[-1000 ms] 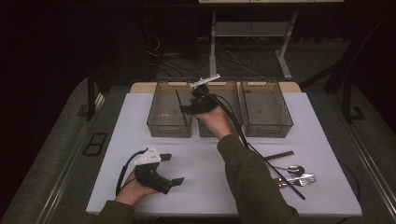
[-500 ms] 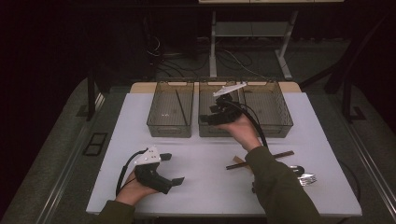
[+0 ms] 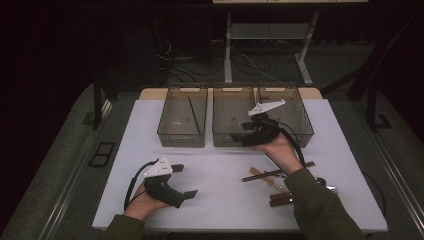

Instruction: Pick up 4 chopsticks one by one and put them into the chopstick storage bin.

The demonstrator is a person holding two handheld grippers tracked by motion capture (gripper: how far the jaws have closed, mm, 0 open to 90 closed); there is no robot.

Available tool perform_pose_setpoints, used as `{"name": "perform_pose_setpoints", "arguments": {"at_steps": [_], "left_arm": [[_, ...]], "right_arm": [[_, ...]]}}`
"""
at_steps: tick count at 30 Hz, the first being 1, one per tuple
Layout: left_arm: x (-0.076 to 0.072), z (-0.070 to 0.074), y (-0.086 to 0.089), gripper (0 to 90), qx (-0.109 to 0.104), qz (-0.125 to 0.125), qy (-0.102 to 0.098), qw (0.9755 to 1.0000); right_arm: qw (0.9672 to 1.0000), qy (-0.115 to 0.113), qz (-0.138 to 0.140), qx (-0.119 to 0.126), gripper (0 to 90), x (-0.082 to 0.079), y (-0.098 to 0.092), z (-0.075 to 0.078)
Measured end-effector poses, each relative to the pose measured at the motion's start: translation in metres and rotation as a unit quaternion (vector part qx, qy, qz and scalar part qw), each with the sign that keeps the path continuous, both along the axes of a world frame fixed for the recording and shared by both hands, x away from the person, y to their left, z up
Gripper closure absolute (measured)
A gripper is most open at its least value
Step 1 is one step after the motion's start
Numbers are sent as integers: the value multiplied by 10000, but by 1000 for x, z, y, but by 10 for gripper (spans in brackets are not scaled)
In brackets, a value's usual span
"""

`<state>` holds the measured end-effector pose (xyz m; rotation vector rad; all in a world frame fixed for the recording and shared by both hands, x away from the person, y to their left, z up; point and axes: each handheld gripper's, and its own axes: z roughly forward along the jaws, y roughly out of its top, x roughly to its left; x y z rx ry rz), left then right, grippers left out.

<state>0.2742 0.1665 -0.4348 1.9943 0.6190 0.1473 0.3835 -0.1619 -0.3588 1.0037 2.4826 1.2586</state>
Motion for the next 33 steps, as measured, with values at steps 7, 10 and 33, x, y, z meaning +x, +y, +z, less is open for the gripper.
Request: {"name": "perform_pose_setpoints", "arguments": {"at_steps": [7,10,33], "left_arm": [[0,0,0,0,46,-33,-2,10000],[0,0,0,0,62,-35,6,10000],[-1,-1,-1,0,135,-52,15,9999]], "right_arm": [[10000,-45,-53,46,317,-17,-22,-6],[9999,-51,-75,52,318,-21,-29,-7],[9994,61,-310,-158,489,-79,-102,-30]]}}
